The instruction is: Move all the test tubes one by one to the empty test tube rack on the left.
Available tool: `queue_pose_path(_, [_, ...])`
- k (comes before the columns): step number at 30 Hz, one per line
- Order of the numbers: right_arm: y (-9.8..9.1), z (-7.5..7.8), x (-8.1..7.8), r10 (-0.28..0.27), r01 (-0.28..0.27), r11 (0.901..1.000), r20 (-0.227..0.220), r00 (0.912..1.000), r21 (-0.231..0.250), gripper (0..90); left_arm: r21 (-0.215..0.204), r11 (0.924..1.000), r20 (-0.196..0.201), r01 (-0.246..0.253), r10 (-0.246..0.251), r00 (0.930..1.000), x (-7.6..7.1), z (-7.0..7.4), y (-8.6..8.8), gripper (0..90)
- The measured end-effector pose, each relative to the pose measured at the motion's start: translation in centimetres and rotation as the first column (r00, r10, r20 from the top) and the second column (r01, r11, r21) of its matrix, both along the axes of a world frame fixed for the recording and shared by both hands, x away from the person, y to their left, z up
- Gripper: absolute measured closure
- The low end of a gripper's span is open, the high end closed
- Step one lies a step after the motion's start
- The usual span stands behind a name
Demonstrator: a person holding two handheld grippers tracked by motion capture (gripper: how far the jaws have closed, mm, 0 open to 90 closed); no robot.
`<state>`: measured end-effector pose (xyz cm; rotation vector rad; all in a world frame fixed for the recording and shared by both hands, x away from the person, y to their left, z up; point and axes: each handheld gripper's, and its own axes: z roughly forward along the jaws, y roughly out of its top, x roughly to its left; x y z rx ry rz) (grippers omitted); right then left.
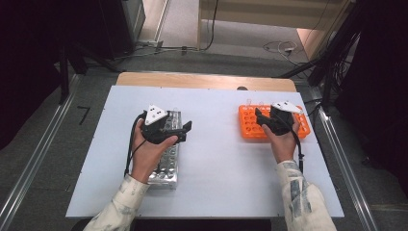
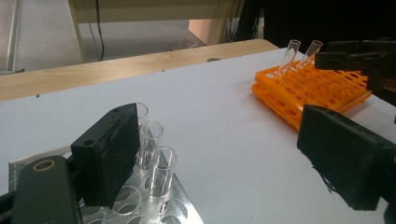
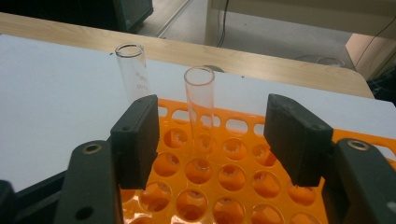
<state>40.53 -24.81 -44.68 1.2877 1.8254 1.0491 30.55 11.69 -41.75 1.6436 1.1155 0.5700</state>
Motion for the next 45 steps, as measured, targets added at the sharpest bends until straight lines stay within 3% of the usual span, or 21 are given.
queue_pose_path(4, [0.5, -0.6, 0.5, -0.01, 0.01, 0.9999, 0.019, 0.9998, -0.014, 40.8, 0.001, 1.0, 0.002, 0.0, 0.0, 1.0, 0.0, 0.1, 0.0, 12.9])
queue_pose_path(20, [0.8, -2.4, 1.7, -0.002, 0.001, 0.9994, -0.025, 0.9997, -0.034, 61.7, -0.005, 1.0, 0.001, 0.003, -0.003, 1.0, -0.1, 0.1, -0.1, 13.0])
queue_pose_path(30, [0.9, -2.6, 1.9, 0.004, -0.004, 0.9997, -0.028, 0.9996, -0.026, 72.8, -0.002, 1.0, -0.001, 0.008, -0.008, 1.0, -0.1, 0.1, -0.1, 13.0])
queue_pose_path(38, [0.1, -1.5, 1.5, 0.004, -0.004, 0.9999, -0.003, 1.0, 0.016, 73.3, -0.002, 0.9999, -0.002, 0.011, -0.011, 0.9999, -0.2, 0.2, -0.2, 13.0])
queue_pose_path(45, [-0.7, 0.3, 0.3, 0.02, -0.022, 0.9972, 0.018, 0.9996, 0.071, 73.3, -0.006, 0.9999, -0.004, 0.013, -0.013, 0.9999, -0.3, 0.2, -0.3, 13.0])
